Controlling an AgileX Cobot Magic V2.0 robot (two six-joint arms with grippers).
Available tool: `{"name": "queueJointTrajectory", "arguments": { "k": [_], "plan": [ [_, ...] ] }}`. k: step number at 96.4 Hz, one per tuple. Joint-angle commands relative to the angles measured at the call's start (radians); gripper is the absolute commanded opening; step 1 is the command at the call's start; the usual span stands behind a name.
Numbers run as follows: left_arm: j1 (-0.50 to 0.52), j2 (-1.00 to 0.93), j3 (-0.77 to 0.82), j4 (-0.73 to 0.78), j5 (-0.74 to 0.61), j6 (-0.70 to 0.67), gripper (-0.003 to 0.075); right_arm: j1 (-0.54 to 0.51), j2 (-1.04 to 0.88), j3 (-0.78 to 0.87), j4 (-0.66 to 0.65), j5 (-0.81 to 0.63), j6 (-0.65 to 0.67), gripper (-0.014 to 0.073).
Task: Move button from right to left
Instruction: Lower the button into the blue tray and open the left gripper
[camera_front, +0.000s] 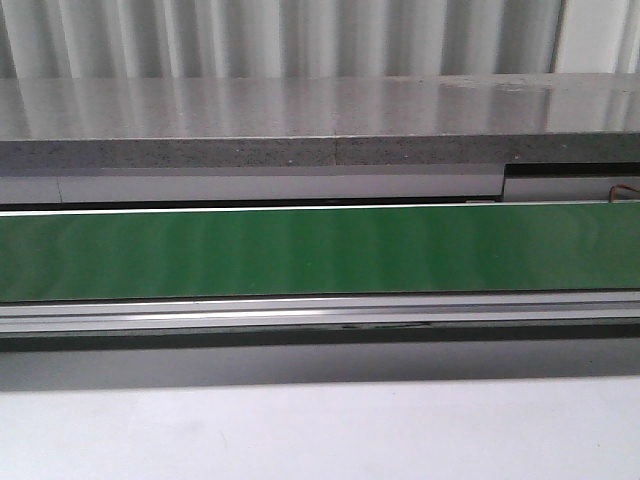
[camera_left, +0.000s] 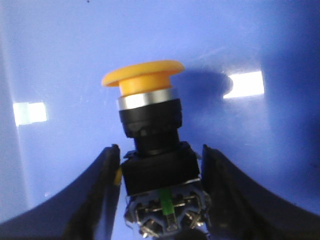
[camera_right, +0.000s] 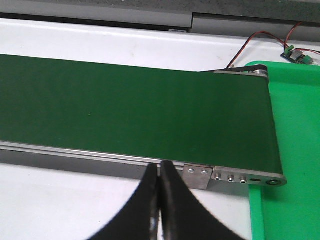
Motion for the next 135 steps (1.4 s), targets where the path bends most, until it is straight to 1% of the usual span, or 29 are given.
{"name": "queueJointTrajectory", "arguments": {
  "k": [1,9,22,29,36,75,96,103,116,127,135],
  "plan": [
    [0.014,-0.044,-0.025,-0.054,-0.016,0.046,0.0124,0.0,0.003,-0.027,-0.001,-0.073,-0.009,-0.0067],
    [0.016,-0.044,-0.025,-0.093,-0.012,0.084,0.0218,0.0,0.003,-0.027,-0.001,-0.073,-0.009,-0.0067],
    [0.016,-0.044,-0.025,-0.095,-0.012,0.097,0.036,0.0,0.003,-0.027,-0.001,-0.073,-0.009,-0.0067],
    [0.016,-0.044,-0.025,-0.095,-0.012,0.098,0.0414,0.0,0.003,-0.027,-0.001,-0.073,-0.009,-0.0067],
    [0.016,-0.044,-0.025,-0.095,-0.012,0.102,0.0441,0.0,0.003,-0.027,-0.001,-0.073,-0.009,-0.0067],
    [0.016,-0.047,-0.036,-0.111,-0.016,0.102,0.0446,0.0,0.003,-0.027,-0.001,-0.073,-0.009,-0.0067],
    [0.016,-0.108,-0.046,-0.203,-0.054,0.102,0.0442,0.0,0.003,-0.027,-0.001,-0.073,-0.009,-0.0067],
    [0.016,-0.142,-0.046,-0.259,-0.056,0.102,0.0442,0.0,0.003,-0.027,-0.001,-0.073,-0.009,-0.0067],
    [0.016,-0.214,-0.046,-0.381,-0.037,0.102,0.0442,0.0,0.003,-0.027,-0.001,-0.073,-0.009,-0.0067],
    [0.012,-0.276,-0.046,-0.43,-0.008,0.102,0.0441,0.0,0.003,-0.027,-0.001,-0.073,-0.009,-0.0067],
    [-0.01,-0.322,-0.044,-0.453,-0.005,0.102,0.0441,0.0,0.003,-0.027,-0.001,-0.073,-0.009,-0.0067]
  ]
}}
